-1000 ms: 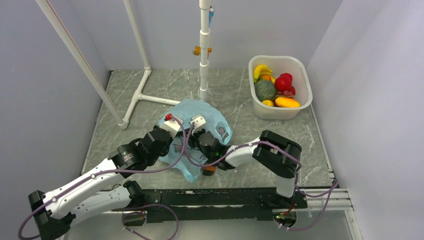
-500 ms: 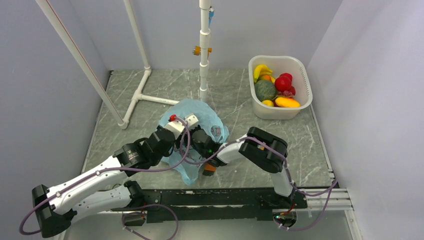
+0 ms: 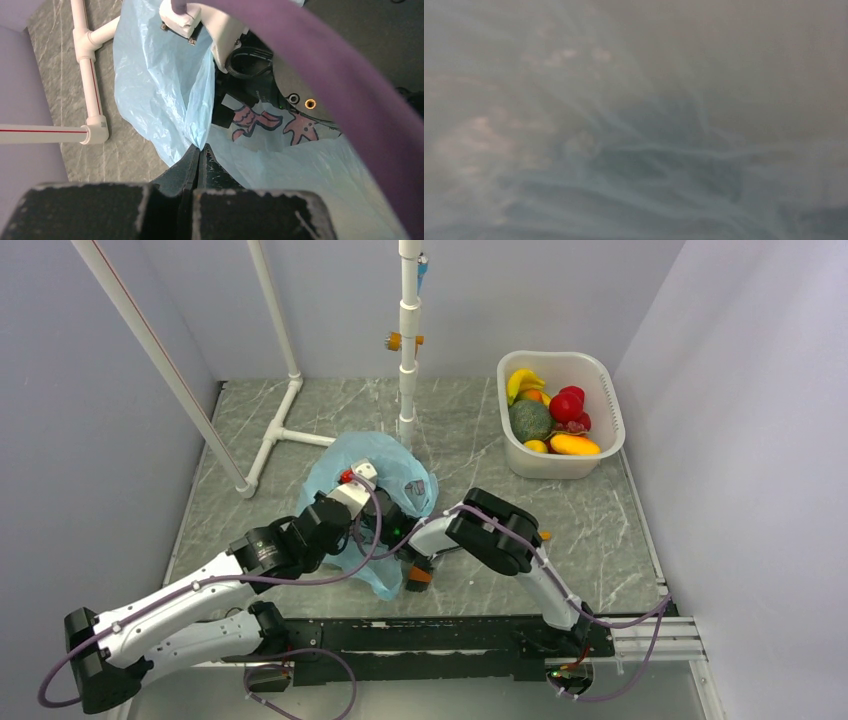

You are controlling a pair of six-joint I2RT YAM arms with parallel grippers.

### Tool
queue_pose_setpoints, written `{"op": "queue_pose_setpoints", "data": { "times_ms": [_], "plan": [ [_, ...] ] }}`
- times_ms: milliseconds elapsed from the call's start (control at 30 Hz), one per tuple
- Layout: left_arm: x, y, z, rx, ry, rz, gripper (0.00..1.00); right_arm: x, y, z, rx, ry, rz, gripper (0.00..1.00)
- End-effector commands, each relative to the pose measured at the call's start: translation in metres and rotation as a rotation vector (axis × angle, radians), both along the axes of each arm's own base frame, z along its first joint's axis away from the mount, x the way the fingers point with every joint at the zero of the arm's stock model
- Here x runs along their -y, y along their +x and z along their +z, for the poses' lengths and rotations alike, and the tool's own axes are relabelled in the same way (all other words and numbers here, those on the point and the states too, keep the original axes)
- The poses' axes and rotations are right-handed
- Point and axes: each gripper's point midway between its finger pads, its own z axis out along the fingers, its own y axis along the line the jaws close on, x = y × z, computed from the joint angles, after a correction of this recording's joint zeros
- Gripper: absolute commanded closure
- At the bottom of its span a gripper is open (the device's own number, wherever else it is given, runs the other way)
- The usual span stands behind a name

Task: Take the fake fruits out of the plastic bag
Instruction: Take out the fake fruit from the plastic bag.

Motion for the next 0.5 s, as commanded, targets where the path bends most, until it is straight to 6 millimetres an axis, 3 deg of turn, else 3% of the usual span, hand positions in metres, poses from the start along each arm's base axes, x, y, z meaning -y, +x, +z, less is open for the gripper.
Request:
{"op": "queue_pose_setpoints", "data": {
  "times_ms": [0, 133, 267, 467],
  "plan": [
    [0.007, -0.002, 0.001, 0.002, 0.008, -0.036, 1.0, 0.008, 0.013, -0.023, -0.048, -0.045, -0.041, 0.01],
    [0.007, -0.002, 0.001, 0.002, 0.009, -0.033, 1.0, 0.01, 0.019, -0.03, -0.074, -0.033, -0.049, 0.06],
    [0.007, -0.002, 0.0, 0.002, 0.007, -0.032, 1.0, 0.004, 0.022, -0.02, -0.073, 0.016, -0.018, 0.1],
    [0.008, -0.002, 0.0, 0.001, 0.001, -0.039, 1.0, -0.015, 0.016, -0.011, -0.08, 0.075, 0.077, 0.01]
  ]
}}
